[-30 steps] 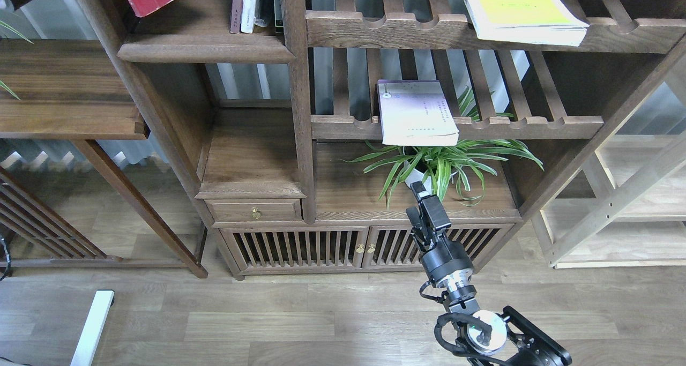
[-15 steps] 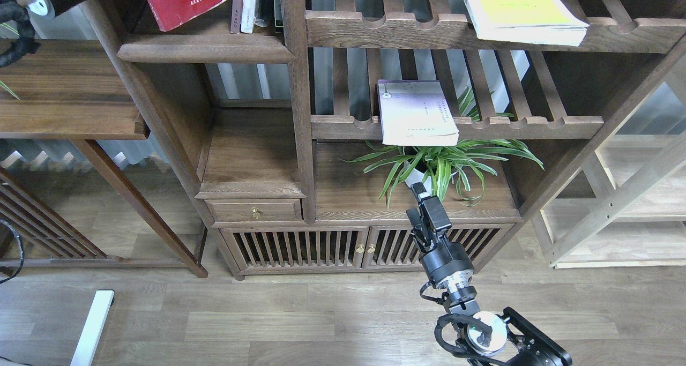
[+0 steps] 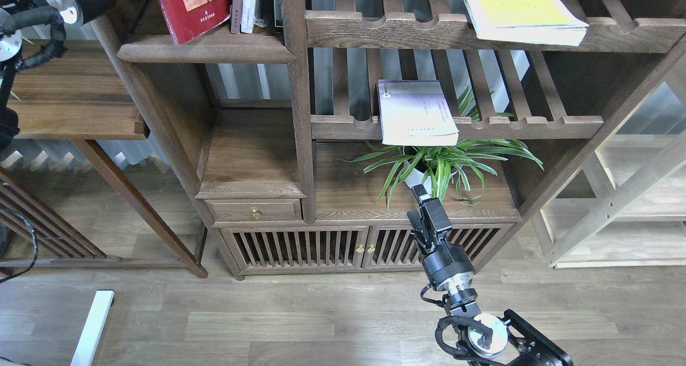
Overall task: Organize books on shelf
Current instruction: 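Push the red book upright into the top shelf with the left gripper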
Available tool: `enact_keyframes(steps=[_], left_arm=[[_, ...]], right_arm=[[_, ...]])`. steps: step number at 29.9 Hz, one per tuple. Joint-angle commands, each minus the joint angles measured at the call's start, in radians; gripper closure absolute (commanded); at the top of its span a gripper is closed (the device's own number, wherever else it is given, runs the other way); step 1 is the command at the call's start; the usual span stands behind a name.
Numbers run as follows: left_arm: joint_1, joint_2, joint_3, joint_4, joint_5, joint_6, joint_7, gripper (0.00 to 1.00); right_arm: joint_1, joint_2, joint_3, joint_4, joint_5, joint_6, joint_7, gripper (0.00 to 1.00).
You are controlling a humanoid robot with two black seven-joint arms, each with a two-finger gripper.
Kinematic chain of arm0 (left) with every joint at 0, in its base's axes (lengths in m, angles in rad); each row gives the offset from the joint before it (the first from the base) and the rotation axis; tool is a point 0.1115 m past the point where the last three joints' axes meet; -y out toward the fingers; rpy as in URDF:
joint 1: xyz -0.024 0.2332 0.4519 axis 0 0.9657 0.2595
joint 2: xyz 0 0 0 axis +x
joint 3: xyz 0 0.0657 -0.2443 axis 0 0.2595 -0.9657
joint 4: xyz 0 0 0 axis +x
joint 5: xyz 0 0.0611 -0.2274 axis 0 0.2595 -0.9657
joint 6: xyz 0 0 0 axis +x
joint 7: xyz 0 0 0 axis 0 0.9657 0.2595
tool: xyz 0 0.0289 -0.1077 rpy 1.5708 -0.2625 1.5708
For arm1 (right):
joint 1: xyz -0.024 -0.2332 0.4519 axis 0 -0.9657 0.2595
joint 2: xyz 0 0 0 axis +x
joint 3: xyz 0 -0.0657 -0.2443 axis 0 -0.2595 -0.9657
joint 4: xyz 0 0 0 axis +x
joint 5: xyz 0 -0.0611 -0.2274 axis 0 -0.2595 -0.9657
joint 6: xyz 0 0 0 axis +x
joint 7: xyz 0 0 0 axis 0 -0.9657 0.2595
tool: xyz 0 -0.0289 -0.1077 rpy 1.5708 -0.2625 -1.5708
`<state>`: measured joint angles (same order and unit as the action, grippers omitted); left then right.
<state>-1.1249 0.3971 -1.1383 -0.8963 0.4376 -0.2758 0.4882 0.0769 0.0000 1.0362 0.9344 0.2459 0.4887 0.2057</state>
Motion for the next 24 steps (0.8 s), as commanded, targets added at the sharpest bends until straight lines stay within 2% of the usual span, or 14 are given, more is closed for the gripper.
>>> enact_keyframes(steps=[1, 3, 8, 11, 14, 16, 24], left_arm=[[0.004, -0.009, 0.005, 0.0, -0.002, 0.0, 0.001, 0.94], [0.0, -0.024, 0.003, 0.0, 0.0, 0.003, 0.001, 0.87], [-0.021, -0.041, 0.002, 0.002, 0.0, 0.006, 0.001, 0.8], [-0.033, -0.038, 0.0, 0.002, 0.001, 0.007, 0.001, 0.68], [-0.035, -0.035, 0.0, -0.001, 0.0, 0.013, 0.001, 0.65], [-0.039, -0.034, 0.0, -0.004, 0.0, 0.015, 0.001, 0.58], [-0.078, -0.034, -0.008, -0.007, 0.0, 0.017, 0.001, 0.56]], right_arm=[[-0.002, 0.0, 0.001, 0.0, -0.001, 0.0, 0.0, 0.01], [-0.003, 0.0, 0.001, 0.0, -0.001, 0.0, 0.0, 0.01], [-0.008, 0.0, 0.001, 0.0, -0.001, 0.0, 0.0, 0.01], [-0.009, 0.0, 0.001, 0.0, -0.001, 0.0, 0.0, 0.01], [-0.009, 0.0, 0.001, 0.0, -0.001, 0.0, -0.002, 0.01], [-0.011, 0.0, 0.001, 0.0, 0.0, 0.0, 0.0, 0.01], [-0.012, 0.0, -0.001, 0.0, -0.001, 0.0, 0.0, 0.01]])
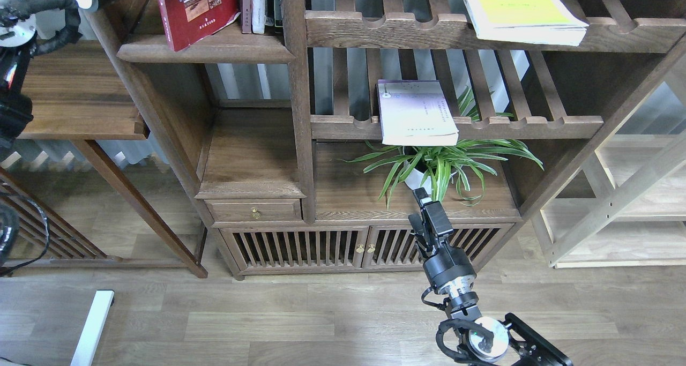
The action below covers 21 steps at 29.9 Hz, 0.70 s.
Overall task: Organize books on shelf
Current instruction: 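Push the red book upright into the top shelf with the left gripper, then withdraw the left gripper down from the top shelf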
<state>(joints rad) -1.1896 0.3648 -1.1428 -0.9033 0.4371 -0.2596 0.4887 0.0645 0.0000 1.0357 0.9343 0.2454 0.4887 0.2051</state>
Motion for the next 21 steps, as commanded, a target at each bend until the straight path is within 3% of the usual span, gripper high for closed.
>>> enact_keyframes(steps=[1, 15, 21], left_arm=[[-0.021, -0.001, -0.005, -0.002, 0.0, 0.0, 0.0, 0.56], [-0.094, 0.002, -0.026, -0.019, -0.001, 0.003, 0.0, 0.55], [-0.081, 0.066, -0.037, -0.063, -0.005, 0.0, 0.0, 0.51]], right_arm=[[0.0, 0.0, -0.002, 0.0, 0.0, 0.0, -0.001, 0.01], [0.0, 0.0, -0.011, -0.002, 0.0, 0.0, -0.001, 0.01], [0.0, 0.0, -0.013, -0.002, 0.0, 0.0, -0.003, 0.01]])
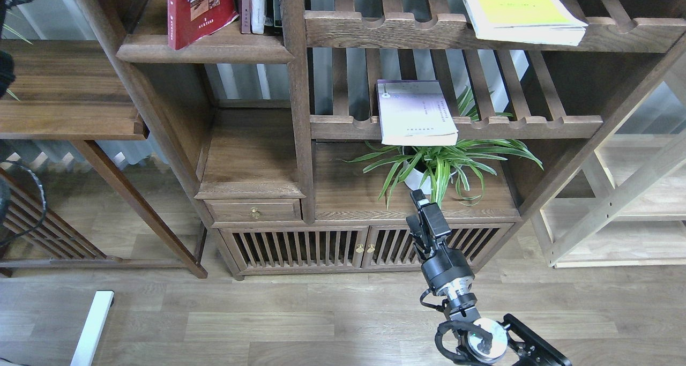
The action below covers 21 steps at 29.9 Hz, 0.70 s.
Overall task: Organize books on shelf
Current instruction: 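Withdraw the left gripper down from the top shelf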
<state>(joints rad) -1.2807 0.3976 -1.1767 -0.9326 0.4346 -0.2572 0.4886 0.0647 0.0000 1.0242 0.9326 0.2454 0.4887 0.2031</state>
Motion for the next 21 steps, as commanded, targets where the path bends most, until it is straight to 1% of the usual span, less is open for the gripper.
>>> enact_keyframes(steps=[1, 6, 8, 12, 14, 19, 21], left_arm=[[0.014, 0.047, -0.004, -0.049, -0.002, -0.002, 0.0, 0.51], [0.044, 0.112, -0.003, -0.106, -0.011, -0.011, 0.0, 0.5], [0.067, 0.127, -0.003, -0.144, -0.011, -0.01, 0.0, 0.45], [0.13, 0.161, -0.004, -0.225, -0.013, -0.007, 0.0, 0.4], [0.158, 0.179, -0.011, -0.258, -0.022, -0.007, 0.0, 0.39], [0.274, 0.211, -0.053, -0.388, -0.106, -0.005, 0.0, 0.38], [0.313, 0.224, -0.064, -0.41, -0.109, -0.007, 0.0, 0.38]], right_arm=[[0.0, 0.0, -0.001, 0.0, -0.002, 0.0, -0.001, 0.01], [0.001, 0.0, -0.003, 0.0, -0.002, 0.0, -0.002, 0.01], [0.0, 0.0, -0.006, 0.0, -0.002, 0.0, -0.002, 0.01], [-0.002, 0.0, -0.007, 0.0, 0.0, 0.0, -0.002, 0.01], [-0.005, -0.002, -0.007, 0.0, 0.0, 0.0, -0.002, 0.01], [-0.02, -0.008, -0.007, 0.0, 0.0, 0.0, -0.002, 0.01], [-0.022, -0.006, -0.007, 0.0, 0.0, 0.0, -0.002, 0.01]])
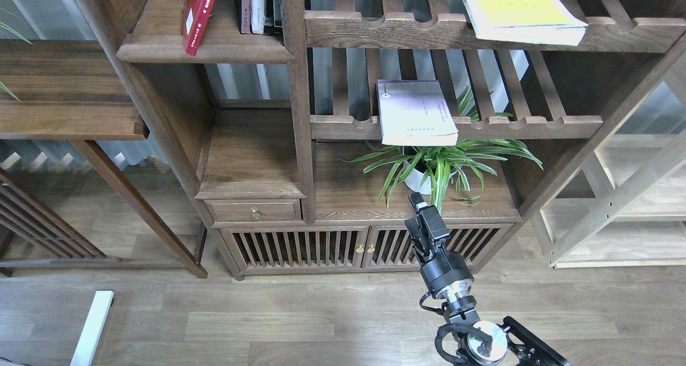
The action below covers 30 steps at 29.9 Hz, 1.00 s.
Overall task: Organize books on shelf
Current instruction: 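Withdraw the left gripper down from the top shelf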
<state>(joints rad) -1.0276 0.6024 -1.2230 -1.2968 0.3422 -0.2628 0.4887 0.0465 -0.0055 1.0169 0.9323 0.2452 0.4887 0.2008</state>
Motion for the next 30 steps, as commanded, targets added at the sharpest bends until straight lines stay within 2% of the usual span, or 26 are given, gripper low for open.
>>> enact_keyframes(steps=[1, 7, 13, 19, 26, 30], left_arm=[[0.079, 0.022, -0.024, -0.055, -0.017, -0.003, 0.0, 0.38], [0.207, 0.022, -0.056, -0.11, -0.017, -0.004, 0.0, 0.39], [0.262, 0.01, -0.053, -0.111, -0.019, -0.01, 0.0, 0.38], [0.294, -0.006, -0.064, -0.113, -0.055, -0.018, 0.0, 0.28], [0.354, -0.009, -0.085, -0.151, -0.207, -0.091, 0.0, 0.27], [0.399, -0.009, -0.115, -0.153, -0.282, -0.191, 0.0, 0.27]], right_arm=[[-0.002, 0.001, 0.0, 0.0, 0.0, 0.0, 0.0, 0.01], [0.004, -0.001, 0.006, -0.001, -0.001, 0.0, 0.0, 0.01], [0.003, -0.001, 0.015, -0.003, -0.001, 0.0, 0.002, 0.01], [0.006, -0.001, 0.023, -0.006, 0.0, 0.0, 0.005, 0.01], [0.009, -0.002, 0.023, -0.003, -0.001, 0.0, 0.005, 0.01], [0.019, -0.01, 0.026, -0.004, -0.001, 0.0, 0.0, 0.01]])
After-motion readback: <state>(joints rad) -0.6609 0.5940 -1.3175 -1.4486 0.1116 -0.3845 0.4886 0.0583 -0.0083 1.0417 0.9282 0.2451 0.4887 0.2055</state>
